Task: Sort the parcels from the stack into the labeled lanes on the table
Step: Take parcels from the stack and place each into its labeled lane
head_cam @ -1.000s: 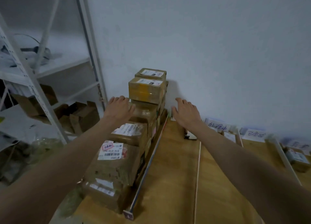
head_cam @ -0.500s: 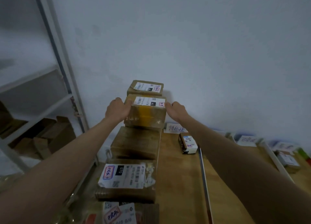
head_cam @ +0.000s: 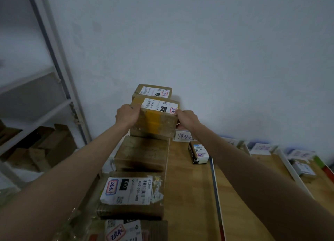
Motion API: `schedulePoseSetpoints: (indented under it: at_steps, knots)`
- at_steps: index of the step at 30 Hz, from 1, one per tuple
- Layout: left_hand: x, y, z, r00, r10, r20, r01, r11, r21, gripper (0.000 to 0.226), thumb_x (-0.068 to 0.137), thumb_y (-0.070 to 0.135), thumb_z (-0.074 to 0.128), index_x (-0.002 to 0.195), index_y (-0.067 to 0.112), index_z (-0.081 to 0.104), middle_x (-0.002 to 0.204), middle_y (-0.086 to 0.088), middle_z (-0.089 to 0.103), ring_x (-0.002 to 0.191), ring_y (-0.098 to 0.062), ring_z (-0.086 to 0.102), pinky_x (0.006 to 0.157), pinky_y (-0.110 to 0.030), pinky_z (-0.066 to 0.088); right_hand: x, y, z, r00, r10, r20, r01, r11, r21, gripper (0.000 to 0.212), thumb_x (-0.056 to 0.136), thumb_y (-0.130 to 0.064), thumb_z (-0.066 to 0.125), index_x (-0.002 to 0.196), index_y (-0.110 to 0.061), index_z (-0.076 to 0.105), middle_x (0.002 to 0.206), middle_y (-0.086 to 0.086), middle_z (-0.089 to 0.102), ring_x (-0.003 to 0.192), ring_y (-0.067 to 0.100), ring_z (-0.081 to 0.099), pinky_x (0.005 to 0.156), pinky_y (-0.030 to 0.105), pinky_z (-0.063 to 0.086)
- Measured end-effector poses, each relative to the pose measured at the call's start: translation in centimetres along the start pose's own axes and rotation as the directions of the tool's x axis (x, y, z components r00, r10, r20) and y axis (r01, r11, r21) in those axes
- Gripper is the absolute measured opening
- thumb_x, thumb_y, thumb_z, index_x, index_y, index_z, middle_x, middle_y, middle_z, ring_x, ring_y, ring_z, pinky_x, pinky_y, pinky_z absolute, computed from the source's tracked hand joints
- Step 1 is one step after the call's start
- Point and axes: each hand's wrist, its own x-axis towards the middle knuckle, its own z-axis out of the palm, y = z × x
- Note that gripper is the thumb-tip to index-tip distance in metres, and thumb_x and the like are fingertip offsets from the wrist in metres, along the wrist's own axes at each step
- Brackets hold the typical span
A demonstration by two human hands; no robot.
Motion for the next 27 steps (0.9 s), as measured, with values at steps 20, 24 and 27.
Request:
schedulePoseSetpoints:
  at_steps: [20,24,27]
  knots:
    - [-7.6,6.8,1.3,0.823,0.298,0.484,-0.32,0.947,-0.039,0.043,0.099,0.051,0.045,0.127,0.021,0.06,0.131,0.002,0.053,0.116,-0.018,0.049,0.094,-0.036,0.045,-8.7,3.8,-13.3,0.991,0.06,0.119,-0.052,0.996,-0.068,0.045,0.094,-0.045,0.062,0.11,-0.003,0.063,0.104,0.011,0.072,0.092,0.024,0.072,0.072,0.032,0.062]
    - [-10.0,9.0,6.4,0.776,0.411,0.479,-0.561,0.796,0.226,0.055,0.103,0.049,0.032,0.131,0.007,0.055,0.137,-0.015,0.052,0.117,-0.028,0.05,0.098,-0.041,0.042,-12.0,8.3,-17.1,0.985,0.166,-0.039,-0.166,0.986,-0.005,0.055,0.095,-0.047,0.06,0.122,0.0,0.054,0.114,0.015,0.066,0.098,0.029,0.069,0.073,0.036,0.062]
    - [-12.8,10.2,10.7,0.718,0.428,0.548,-0.67,0.637,0.38,0.066,0.102,0.054,0.03,0.147,0.007,0.038,0.151,-0.015,0.041,0.136,-0.032,0.041,0.11,-0.043,0.035,-15.1,12.7,-20.2,0.957,0.254,-0.139,-0.242,0.965,0.099,0.057,0.094,-0.047,0.062,0.127,-0.001,0.051,0.115,0.014,0.064,0.099,0.03,0.067,0.073,0.039,0.062]
